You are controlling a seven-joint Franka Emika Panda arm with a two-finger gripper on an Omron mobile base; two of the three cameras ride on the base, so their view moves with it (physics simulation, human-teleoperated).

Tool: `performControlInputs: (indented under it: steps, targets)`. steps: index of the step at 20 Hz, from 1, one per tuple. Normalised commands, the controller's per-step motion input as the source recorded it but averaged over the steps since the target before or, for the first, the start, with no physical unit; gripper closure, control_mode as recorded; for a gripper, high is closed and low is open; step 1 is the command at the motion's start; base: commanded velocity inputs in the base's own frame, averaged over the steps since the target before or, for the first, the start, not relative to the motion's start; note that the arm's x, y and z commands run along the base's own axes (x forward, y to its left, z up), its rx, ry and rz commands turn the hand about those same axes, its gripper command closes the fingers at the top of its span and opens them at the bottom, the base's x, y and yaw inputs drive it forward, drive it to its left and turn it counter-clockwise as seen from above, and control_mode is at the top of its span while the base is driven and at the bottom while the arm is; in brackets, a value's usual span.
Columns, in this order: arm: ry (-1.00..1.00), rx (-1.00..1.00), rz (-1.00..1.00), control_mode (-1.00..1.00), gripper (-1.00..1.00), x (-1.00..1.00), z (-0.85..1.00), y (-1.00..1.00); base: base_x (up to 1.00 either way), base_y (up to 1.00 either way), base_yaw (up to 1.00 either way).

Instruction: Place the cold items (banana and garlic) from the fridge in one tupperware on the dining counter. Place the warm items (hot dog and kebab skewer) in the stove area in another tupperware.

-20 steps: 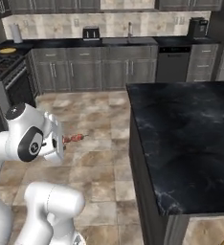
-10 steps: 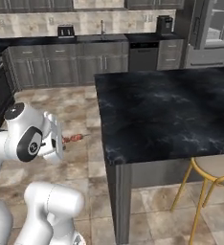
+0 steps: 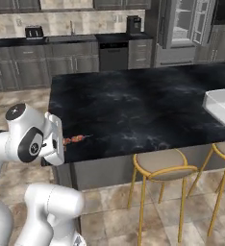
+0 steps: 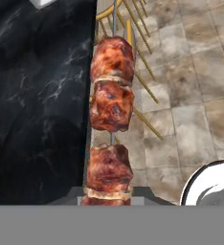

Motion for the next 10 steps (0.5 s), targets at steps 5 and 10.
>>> performControlInputs:
  steps: [5,10]
  targets:
    - [0.00,0.00,0.00,1.00,1.00,0.00,0.00,0.00,0.08,-1.00,-0.11]
    - [0.00,0.00,0.00,1.00,1.00,0.00,0.00,0.00,0.21,-1.00,-0.04]
